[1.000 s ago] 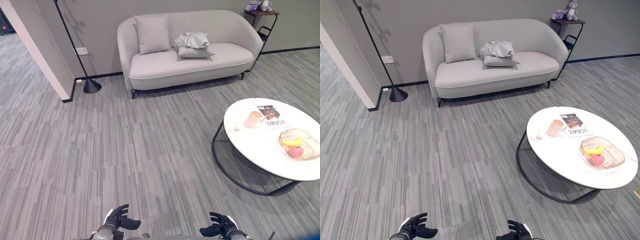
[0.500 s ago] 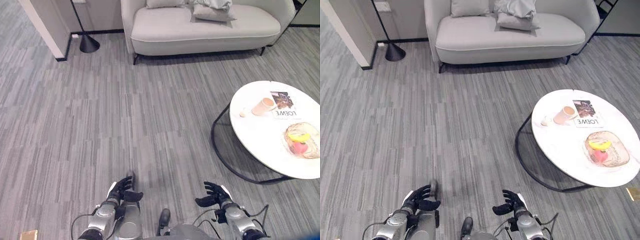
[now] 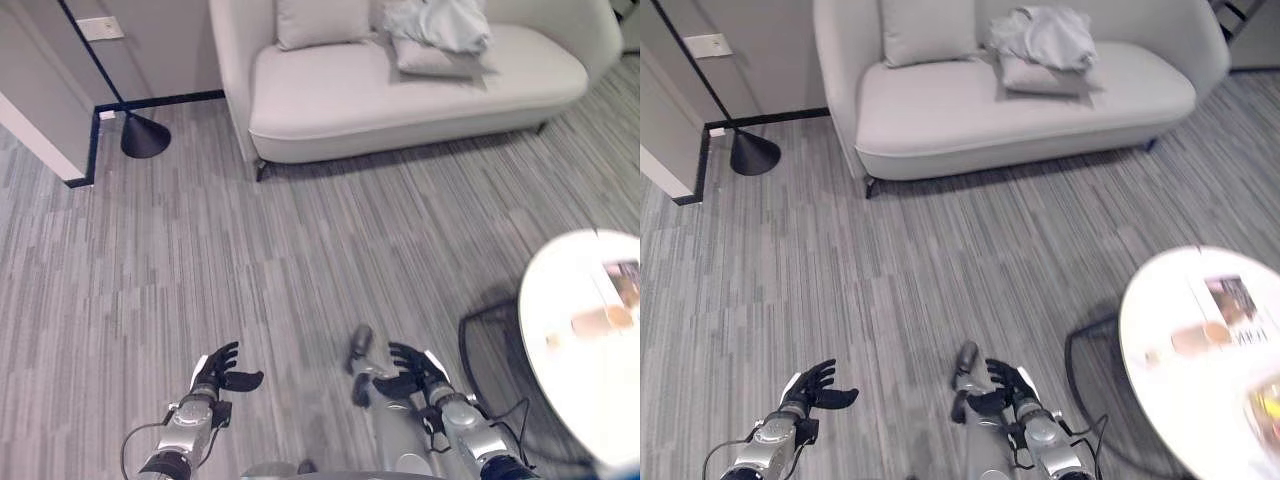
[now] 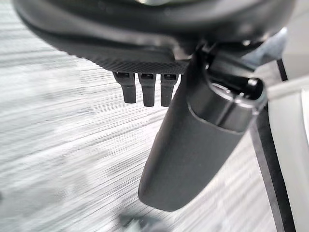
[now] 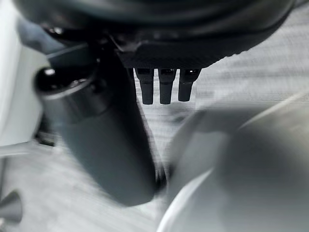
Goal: Hang the clothes on the sofa on the clothes rack.
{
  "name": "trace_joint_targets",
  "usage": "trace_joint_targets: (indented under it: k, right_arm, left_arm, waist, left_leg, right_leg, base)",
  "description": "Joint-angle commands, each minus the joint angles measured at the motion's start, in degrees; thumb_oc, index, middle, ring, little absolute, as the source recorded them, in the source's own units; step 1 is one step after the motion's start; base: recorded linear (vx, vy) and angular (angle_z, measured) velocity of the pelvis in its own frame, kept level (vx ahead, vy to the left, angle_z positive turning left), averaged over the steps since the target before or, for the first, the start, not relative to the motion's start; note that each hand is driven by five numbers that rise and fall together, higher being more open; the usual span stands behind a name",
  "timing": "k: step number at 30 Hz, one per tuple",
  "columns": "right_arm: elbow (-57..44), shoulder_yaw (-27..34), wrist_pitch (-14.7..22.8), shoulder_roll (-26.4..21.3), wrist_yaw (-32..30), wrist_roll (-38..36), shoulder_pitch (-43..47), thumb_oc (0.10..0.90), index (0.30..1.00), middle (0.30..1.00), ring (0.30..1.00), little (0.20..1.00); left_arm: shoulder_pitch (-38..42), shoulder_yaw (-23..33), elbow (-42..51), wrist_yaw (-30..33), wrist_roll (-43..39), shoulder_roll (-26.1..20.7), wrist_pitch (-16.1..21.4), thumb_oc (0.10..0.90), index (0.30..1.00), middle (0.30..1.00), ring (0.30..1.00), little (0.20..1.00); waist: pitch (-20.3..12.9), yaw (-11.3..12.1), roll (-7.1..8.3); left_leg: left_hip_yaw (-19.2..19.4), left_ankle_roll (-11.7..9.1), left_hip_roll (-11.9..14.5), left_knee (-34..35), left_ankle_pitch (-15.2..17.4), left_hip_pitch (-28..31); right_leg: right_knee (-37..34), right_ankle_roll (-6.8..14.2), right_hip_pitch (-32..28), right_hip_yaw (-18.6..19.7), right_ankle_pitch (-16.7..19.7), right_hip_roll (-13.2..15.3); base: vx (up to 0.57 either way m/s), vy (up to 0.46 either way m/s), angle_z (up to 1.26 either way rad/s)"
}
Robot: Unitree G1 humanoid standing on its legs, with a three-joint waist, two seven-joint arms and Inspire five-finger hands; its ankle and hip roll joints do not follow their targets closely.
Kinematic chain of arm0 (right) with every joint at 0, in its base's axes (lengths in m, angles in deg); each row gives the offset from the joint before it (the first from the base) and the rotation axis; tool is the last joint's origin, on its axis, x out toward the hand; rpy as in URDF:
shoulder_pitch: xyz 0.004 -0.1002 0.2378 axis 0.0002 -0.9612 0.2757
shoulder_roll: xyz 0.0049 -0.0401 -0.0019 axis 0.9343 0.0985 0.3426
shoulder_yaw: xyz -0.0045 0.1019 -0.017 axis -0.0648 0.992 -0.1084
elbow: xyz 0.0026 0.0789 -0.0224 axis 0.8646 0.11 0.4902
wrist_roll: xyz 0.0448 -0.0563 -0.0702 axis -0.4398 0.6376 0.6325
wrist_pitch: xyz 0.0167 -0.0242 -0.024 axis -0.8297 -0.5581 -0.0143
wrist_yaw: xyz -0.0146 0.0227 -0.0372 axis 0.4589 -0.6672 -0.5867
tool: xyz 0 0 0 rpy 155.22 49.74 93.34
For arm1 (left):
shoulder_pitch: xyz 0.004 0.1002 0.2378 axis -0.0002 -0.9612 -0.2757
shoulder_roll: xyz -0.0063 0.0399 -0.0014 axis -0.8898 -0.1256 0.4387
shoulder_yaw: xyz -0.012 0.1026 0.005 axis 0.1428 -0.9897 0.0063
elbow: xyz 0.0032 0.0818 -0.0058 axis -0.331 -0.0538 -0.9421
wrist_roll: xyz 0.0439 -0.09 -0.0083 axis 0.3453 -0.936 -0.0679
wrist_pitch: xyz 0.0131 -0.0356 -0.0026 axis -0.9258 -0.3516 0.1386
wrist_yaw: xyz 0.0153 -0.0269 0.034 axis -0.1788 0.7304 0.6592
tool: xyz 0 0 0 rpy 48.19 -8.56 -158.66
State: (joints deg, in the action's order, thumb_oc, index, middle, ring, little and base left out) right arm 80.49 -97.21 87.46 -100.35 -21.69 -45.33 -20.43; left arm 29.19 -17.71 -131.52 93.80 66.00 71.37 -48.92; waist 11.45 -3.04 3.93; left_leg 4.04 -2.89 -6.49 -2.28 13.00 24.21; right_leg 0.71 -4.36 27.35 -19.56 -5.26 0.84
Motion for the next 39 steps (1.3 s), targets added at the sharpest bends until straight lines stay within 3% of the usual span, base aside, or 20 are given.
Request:
trace_joint_targets:
  k: [1, 2, 3, 4, 7, 8, 11, 12, 14, 17, 18, 20, 21, 23, 25, 27, 32, 34, 35, 39]
  right_arm:
    - [-0.55, 1.11, 1.29, -2.78, -0.78, 1.13, 1.55, 0.800, 0.900, 0.900, 0.900, 0.900]
    - [0.69, 1.66, 1.69, -3.10, -0.69, 0.30, 0.94, 0.800, 0.900, 0.900, 0.900, 0.900]
    - [2.41, 2.13, 1.71, -3.95, -0.51, 0.36, -0.19, 0.800, 0.900, 0.900, 0.900, 0.900]
    - [2.42, 2.13, 1.72, -3.93, -0.51, 0.36, -0.18, 0.800, 0.900, 0.900, 0.900, 0.900]
    - [4.00, 2.40, 1.53, -6.01, -1.53, -0.92, 0.62, 0.800, 0.900, 0.900, 0.900, 0.900]
    - [4.65, 2.32, 1.45, -6.51, -1.86, -1.11, 1.48, 0.800, 0.900, 0.900, 0.900, 0.900]
    - [4.56, 2.27, 1.65, -6.70, -2.14, -1.52, 1.36, 0.800, 0.900, 0.900, 0.900, 0.900]
    - [5.51, 2.58, 1.94, -6.68, -2.26, -2.06, 1.57, 0.800, 0.900, 0.900, 0.900, 0.900]
    - [7.10, 2.99, 2.05, -6.96, -2.89, -1.89, 1.99, 0.800, 0.900, 0.900, 0.900, 0.900]
    - [7.10, 3.00, 2.05, -6.96, -2.89, -1.89, 2.00, 0.800, 0.900, 0.900, 0.900, 0.900]
    - [8.74, 2.28, 2.03, -5.79, -2.12, 1.10, 2.27, 0.800, 0.900, 0.900, 0.900, 0.900]
    - [8.34, 2.13, 1.36, -5.44, -1.99, 1.83, 2.64, 0.800, 0.900, 0.900, 0.900, 0.900]
    - [7.26, 2.11, 1.34, -4.88, -1.94, 1.96, 3.32, 0.800, 0.900, 0.900, 0.900, 0.900]
    - [7.00, 2.16, 1.19, -4.58, -1.95, 2.07, 3.33, 0.800, 0.900, 0.900, 0.900, 0.900]
    - [5.66, 2.92, 1.08, -4.26, -2.22, 1.95, 2.86, 0.800, 0.900, 0.900, 0.900, 0.900]
    - [5.47, 2.97, 1.10, -4.29, -2.17, 2.21, 2.84, 0.800, 0.900, 0.900, 0.900, 0.900]
    - [2.43, 3.25, 1.03, -4.23, -2.28, 2.84, 3.63, 0.800, 0.900, 0.900, 0.900, 0.900]
    - [-0.18, 3.58, 0.94, -4.54, -2.32, 3.69, 3.16, 0.800, 0.900, 0.900, 0.900, 0.900]
    - [-1.80, 4.74, 0.96, -4.98, -2.25, 3.46, 2.40, 0.800, 0.900, 0.900, 0.900, 0.900]
    - [-1.78, 6.24, 0.72, -6.54, -1.98, 2.93, 1.32, 0.800, 0.900, 0.900, 0.900, 0.900]
  left_arm:
    - [1.17, -1.93, 3.69, -1.10, 3.41, -0.47, 3.54, 0.800, 0.900, 0.900, 0.900, 0.900]
    - [1.56, -2.20, 3.29, -1.00, 2.98, -0.04, 3.74, 0.800, 0.900, 0.900, 0.900, 0.900]
    - [0.91, -2.24, 3.36, -1.01, 2.28, 0.36, 3.78, 0.800, 0.900, 0.900, 0.900, 0.900]
    - [0.91, -2.23, 3.36, -1.01, 2.27, 0.33, 3.77, 0.800, 0.900, 0.900, 0.900, 0.900]
    - [1.23, -2.95, 4.92, -0.78, -0.51, 0.03, 3.32, 0.800, 0.900, 0.900, 0.900, 0.900]
    - [1.68, -2.91, 4.55, -0.54, -0.83, 0.09, 3.34, 0.800, 0.900, 0.900, 0.900, 0.900]
    - [1.24, -2.30, 5.13, -0.57, -2.25, 0.22, 3.47, 0.800, 0.900, 0.900, 0.900, 0.900]
    - [0.22, -1.88, 6.27, -0.68, -2.33, 0.16, 3.59, 0.800, 0.900, 0.900, 0.900, 0.900]
    - [-0.30, -1.96, 6.34, -0.47, -1.07, 0.12, 3.16, 0.800, 0.900, 0.900, 0.900, 0.900]
    - [-0.30, -1.95, 6.34, -0.47, -1.07, 0.11, 3.16, 0.800, 0.900, 0.900, 0.900, 0.900]
    - [-1.37, -1.55, 5.93, -0.84, -1.05, -0.08, 3.28, 0.800, 0.900, 0.900, 0.900, 0.900]
    - [-1.52, -1.32, 6.24, -0.93, -1.25, -0.25, 3.14, 0.800, 0.900, 0.900, 0.900, 0.900]
    - [-1.12, -0.99, 6.44, -0.78, -1.62, -0.86, 3.08, 0.800, 0.900, 0.900, 0.900, 0.900]
    - [-1.01, -0.85, 6.27, -0.69, -1.56, -1.06, 3.05, 0.800, 0.900, 0.900, 0.900, 0.900]
    - [-1.09, -0.52, 6.98, -0.34, -0.73, -1.90, 3.02, 0.800, 0.900, 0.900, 0.900, 0.900]
    - [-1.27, -0.34, 7.22, -0.36, -0.61, -2.14, 2.99, 0.800, 0.900, 0.900, 0.900, 0.900]
    - [-2.11, 0.79, 8.00, -0.25, -0.12, -3.18, 3.24, 0.800, 0.900, 0.900, 0.900, 0.900]
    - [-2.55, 1.85, 8.08, -0.06, 0.22, -3.97, 3.17, 0.800, 0.900, 0.900, 0.900, 0.900]
    - [-2.22, 2.18, 8.93, 0.20, -0.69, -4.91, 3.37, 0.800, 0.900, 0.900, 0.900, 0.900]
    - [-0.94, 1.68, 10.21, 0.48, -2.65, -5.60, 3.68, 0.800, 0.900, 0.900, 0.900, 0.900]
  waist:
    - [1.00, 0.29, 1.02]
    - [0.41, -0.07, 0.08]
    - [-0.11, 0.02, -0.60]
    - [-0.22, -0.07, -0.46]
    - [3.44, 2.93, 1.31]
    - [3.97, 3.83, 2.01]
    - [4.04, 5.40, 2.33]
    - [3.29, 6.84, 1.97]
    - [2.08, 8.19, 0.56]
    - [2.17, 8.22, 0.57]
    - [-1.50, 8.83, 0.41]
    - [-1.46, 8.92, 0.22]
    - [-0.52, 7.84, -0.45]
    - [-0.53, 7.54, -0.49]
    - [-0.70, 7.69, -0.29]
    - [-0.48, 7.78, -0.23]
    - [-0.76, 9.44, 1.80]
    - [-0.71, 10.00, 2.94]
    - [-0.82, 9.88, 3.75]
    - [-1.15, 8.78, 3.61]
  left_leg:
    - [0.96, 1.90, 5.19, 7.28, -1.31, -8.98]
    - [0.18, 1.19, 6.30, 7.28, -3.94, -7.92]
    - [0.27, -1.20, 9.29, -2.52, -8.34, -10.02]
    - [0.18, -1.17, 9.15, -2.55, -8.44, -10.23]
    - [-3.03, -2.58, 9.81, -35.79, -17.97, -27.89]
    - [-2.26, -1.76, 9.92, -36.10, -15.98, -32.01]
    - [-1.18, -1.06, 9.52, -30.65, -14.72, -36.52]
    - [0.04, -0.04, 8.40, -16.40, -13.94, -36.33]
    - [0.22, -0.61, 8.53, 0.79, -19.31, -36.68]
    - [0.25, -0.61, 8.51, 0.91, -19.37, -36.52]
    - [2.55, 0.68, 6.78, 5.66, -18.23, -31.10]
    - [3.76, 1.65, 6.46, 6.78, -17.48, -28.20]
    - [4.34, 2.48, 6.80, 7.28, -16.25, -25.52]
    - [4.64, 2.88, 6.69, 7.28, -15.30, -24.71]
    - [5.14, 2.94, 7.22, 7.28, -13.11, -23.01]
    - [5.11, 2.81, 7.57, 7.28, -12.78, -22.59]
    - [5.07, 1.30, 9.63, 7.28, -11.03, -21.92]
    - [5.24, -0.16, 11.82, 7.28, -10.47, -20.58]
    - [4.80, -2.55, 15.13, 7.28, -10.45, -19.82]
    - [4.03, -7.42, 22.05, 7.28, -12.60, -18.78]
  right_leg:
    - [-5.15, 15.01, -13.13, 6.46, 16.08, 6.91]
    - [-5.04, 14.08, -14.15, 7.50, 16.36, 5.63]
    - [-4.95, 12.25, -17.75, 7.13, 15.39, 3.97]
    - [-4.94, 12.26, -17.60, 7.10, 15.42, 4.14]
    - [-5.71, 7.29, -25.89, 6.83, 9.58, 2.66]
    - [-5.71, 6.87, -27.62, 7.31, 8.24, 2.62]
    - [-5.71, 6.75, -29.93, 8.13, 6.35, 2.54]
    - [-5.71, 7.43, -31.90, 9.05, 4.78, 2.20]
    - [-5.71, 7.67, -35.04, 8.87, 1.93, 0.65]
    - [-5.71, 7.67, -35.13, 8.89, 1.91, 0.68]
    - [-0.96, 10.29, -36.74, 6.47, 2.06, 3.51]
    - [5.45, 11.06, -34.19, 5.92, 2.58, 5.21]
    - [17.14, 11.88, -28.06, 4.95, 4.50, 8.00]
    - [20.34, 12.21, -26.13, 3.89, 5.60, 9.95]
    - [16.47, 11.91, -26.25, 0.07, 6.26, 14.59]
    - [13.63, 12.10, -27.19, -0.62, 6.70, 15.40]
    - [1.10, 15.27, -26.79, 3.31, 14.53, 19.37]
    - [-1.84, 17.02, -26.51, 4.65, 19.48, 22.26]
    - [-1.97, 18.07, -26.27, 5.69, 23.26, 24.73]
    - [-1.35, 19.36, -25.25, 7.47, 21.95, 23.86]
  base:
    - [0.36, -0.085, 0.55]
    - [0.60, -0.276, 0.25]
    - [0.59, -0.276, 0.49]
    - [0.49, -0.336, 0.60]
    - [0.37, -0.348, 0.35]
    - [0.37, -0.273, 0.06]
    - [0.32, -0.032, -0.52]
    - [0.59, 0.119, -0.48]
    - [0.43, 0.119, -0.59]
    - [0.20, 0.074, -0.46]
    - [0.57, 0.272, -0.66]
    - [0.37, 0.217, -0.88]
    - [0.08, 0.089, -0.93]
    - [0.15, 0.059, -0.47]
    - [0.19, -0.055, 0.21]
    - [0.08, -0.108, 0.23]
    - [0.12, -0.301, 0.05]
    - [0.18, -0.557, -0.08]
    - [0.19, -0.627, -0.03]
    - [0.18, -0.716, 0.14]
